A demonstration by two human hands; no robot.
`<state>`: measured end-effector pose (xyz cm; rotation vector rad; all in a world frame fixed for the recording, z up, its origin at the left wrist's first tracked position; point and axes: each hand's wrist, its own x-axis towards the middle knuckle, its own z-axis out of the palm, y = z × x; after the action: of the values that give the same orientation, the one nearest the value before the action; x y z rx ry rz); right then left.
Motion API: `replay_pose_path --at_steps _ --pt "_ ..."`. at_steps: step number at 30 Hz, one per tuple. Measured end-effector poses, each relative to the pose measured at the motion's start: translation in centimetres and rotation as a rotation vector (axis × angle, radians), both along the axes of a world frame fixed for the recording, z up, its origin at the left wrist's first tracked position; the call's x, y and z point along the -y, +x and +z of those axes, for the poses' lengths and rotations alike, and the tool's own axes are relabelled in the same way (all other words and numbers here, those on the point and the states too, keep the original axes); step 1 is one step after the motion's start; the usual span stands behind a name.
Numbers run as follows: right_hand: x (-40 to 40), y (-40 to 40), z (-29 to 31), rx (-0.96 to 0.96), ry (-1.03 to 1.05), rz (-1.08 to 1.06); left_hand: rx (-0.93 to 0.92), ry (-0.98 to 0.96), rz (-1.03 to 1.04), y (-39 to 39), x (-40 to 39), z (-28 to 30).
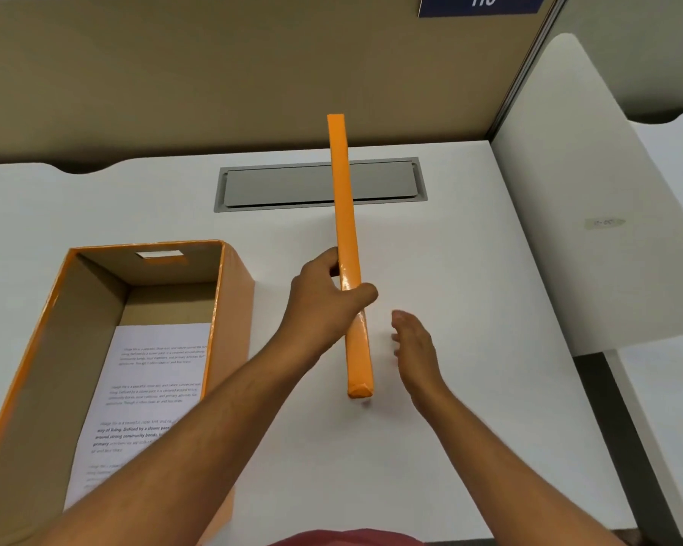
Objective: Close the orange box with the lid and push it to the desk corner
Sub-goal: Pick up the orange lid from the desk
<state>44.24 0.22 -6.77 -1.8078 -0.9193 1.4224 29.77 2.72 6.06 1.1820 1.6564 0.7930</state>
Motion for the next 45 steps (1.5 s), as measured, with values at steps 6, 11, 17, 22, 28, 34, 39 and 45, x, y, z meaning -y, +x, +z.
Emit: replay_pose_path --at_steps 6,11,17,22,28,34,39,45 --pt "0.0 1.0 -1.3 -0.158 -0.185 -0.072 0.307 -0.078 -0.069 -4.4 2.4 -0.3" --pt "0.7 0.6 -0.1 -0.055 0.014 -0.138 0.321 -0.074 -0.096 -9.6 4.0 -1.1" --pt "3.3 -4.6 4.0 0.121 0.254 -0.049 0.173 0.086 0.241 -16.7 6.1 -1.4" --pt "5.7 -11.3 7.5 0.133 0.329 0.019 -0.079 0.148 0.311 -24.5 8.9 -1.6" --pt "8.9 -19.3 9.0 0.21 0.346 0.132 -0.251 0.185 0.402 -32.5 12.8 -2.5" --pt "12.5 -24.8 8.2 0.307 0.32 0.144 -0.232 0.107 0.412 -37.6 16.2 -4.7" --pt "14.8 -26.6 7.4 0.348 0.296 0.122 -0.205 0.077 0.371 -39.4 17.8 -6.4" --pt "14.9 -25.8 7.5 0.403 0.29 0.129 -0.194 0.097 0.36 -38.6 18.3 -7.1"
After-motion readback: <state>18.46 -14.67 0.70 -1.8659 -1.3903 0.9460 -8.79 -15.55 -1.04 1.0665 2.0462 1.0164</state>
